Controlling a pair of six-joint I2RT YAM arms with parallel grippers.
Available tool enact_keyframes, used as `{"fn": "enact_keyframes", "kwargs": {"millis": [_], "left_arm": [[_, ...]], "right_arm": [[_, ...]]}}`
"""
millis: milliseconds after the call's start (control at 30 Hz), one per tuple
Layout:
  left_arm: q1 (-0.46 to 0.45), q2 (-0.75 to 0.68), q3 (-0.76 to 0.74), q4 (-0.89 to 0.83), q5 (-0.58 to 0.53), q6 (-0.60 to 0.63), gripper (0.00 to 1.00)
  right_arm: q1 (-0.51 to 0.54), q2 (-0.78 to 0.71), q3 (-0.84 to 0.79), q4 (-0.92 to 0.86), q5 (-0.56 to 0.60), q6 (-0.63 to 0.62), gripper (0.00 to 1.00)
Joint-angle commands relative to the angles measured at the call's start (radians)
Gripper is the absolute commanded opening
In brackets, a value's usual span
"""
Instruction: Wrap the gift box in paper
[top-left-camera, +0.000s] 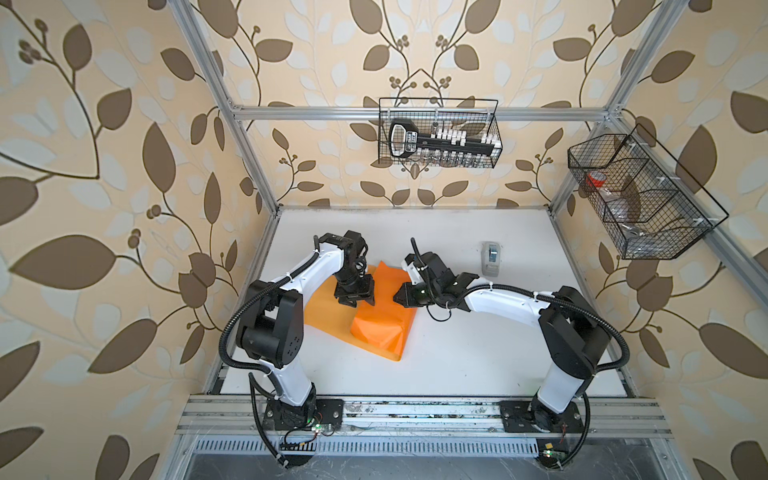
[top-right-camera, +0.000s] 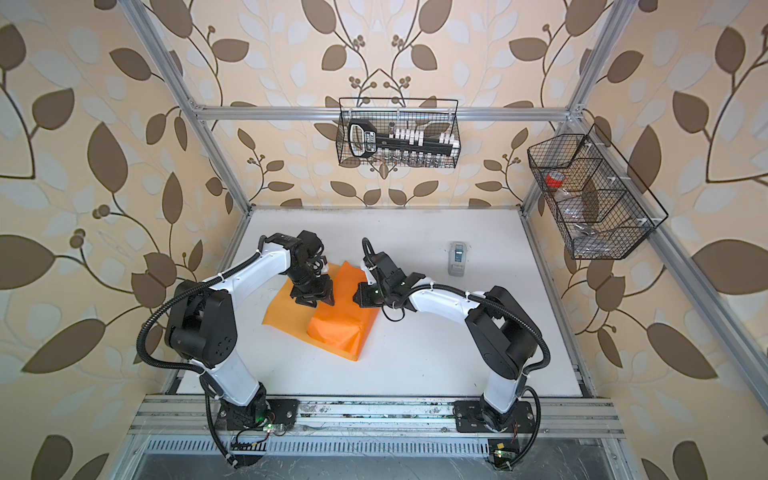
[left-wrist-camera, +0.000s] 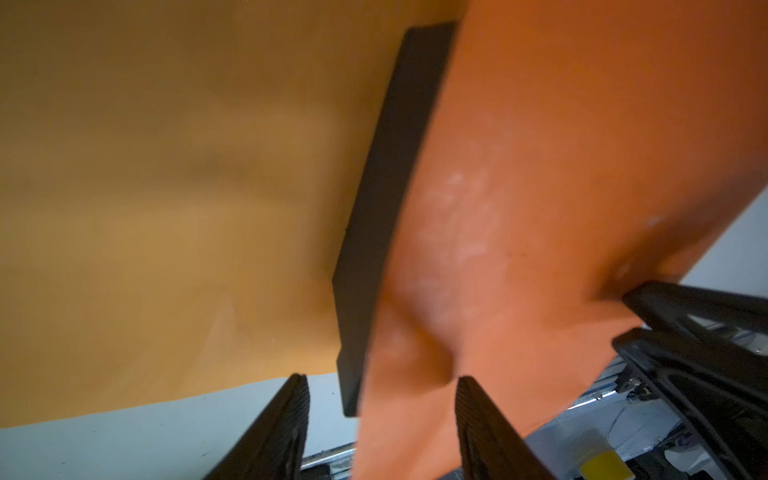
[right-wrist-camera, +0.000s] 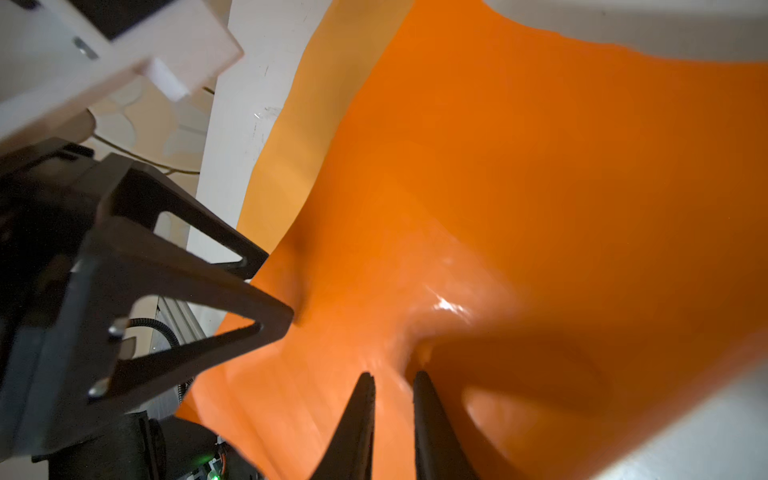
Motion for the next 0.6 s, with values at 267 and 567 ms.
{"fn": "enact_keyframes", "kwargs": {"millis": [267, 567], "left_arm": [[0.018, 0.065, -0.051, 0.206, 0.242, -0.083, 0.67], [-0.022, 0.026, -0.157, 0.276, 0.287, -0.137, 0.49]], "right_arm": [[0.008, 0.013, -0.003, -0.002, 0.023, 0.003, 0.19], [-0.021, -0.032, -0.016, -0.028, -0.006, -0.026, 0.19]]}}
